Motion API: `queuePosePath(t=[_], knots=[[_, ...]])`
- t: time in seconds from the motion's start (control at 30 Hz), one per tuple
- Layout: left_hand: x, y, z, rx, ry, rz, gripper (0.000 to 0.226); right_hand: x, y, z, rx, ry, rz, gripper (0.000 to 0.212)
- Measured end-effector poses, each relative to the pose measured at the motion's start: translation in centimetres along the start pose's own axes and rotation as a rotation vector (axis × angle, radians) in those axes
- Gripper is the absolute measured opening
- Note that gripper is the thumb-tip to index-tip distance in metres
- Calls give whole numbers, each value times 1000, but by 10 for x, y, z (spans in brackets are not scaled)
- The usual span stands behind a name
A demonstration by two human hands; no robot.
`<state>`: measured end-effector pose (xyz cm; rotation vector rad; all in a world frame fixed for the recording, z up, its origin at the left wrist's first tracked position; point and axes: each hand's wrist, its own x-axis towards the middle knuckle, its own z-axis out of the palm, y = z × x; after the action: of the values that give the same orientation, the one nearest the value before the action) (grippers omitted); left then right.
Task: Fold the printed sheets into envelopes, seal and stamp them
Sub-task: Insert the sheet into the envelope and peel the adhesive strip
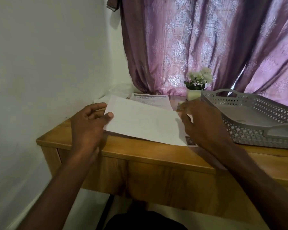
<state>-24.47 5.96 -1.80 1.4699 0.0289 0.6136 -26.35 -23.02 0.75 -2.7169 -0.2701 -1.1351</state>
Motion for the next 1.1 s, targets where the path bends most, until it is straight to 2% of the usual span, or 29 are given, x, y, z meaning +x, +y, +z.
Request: queuePosePath(t=[0.13,0.2,0.3,0.47,0.73,0.87,0.93,1.07,1.1], knots=[[8,5,-2,-165,-19,-2,31,40,1,-11,164,-160,-30,38],[11,11,3,-164,-20,69,29,56,2,-17,270,-222,-23,33],[17,29,15,-225,-56,154,26,73,6,-25,422,-220,6,22],[41,65,53,-293,-112,161,20,95,28,-51,665,-26,109,14],[81,130,187,-638,-272,5,20,116,88,-105,641,249,263,13],[85,136,259,-572,-325,-102,24,104,125,-113,702,264,465,12],[80,130,293,-488,-329,-165,17,91,146,-113,736,239,600,12],[66,103,351,-250,-332,-232,9,67,184,-109,770,166,850,32],[62,95,362,-195,-343,-233,16,62,191,-107,767,141,913,36]])
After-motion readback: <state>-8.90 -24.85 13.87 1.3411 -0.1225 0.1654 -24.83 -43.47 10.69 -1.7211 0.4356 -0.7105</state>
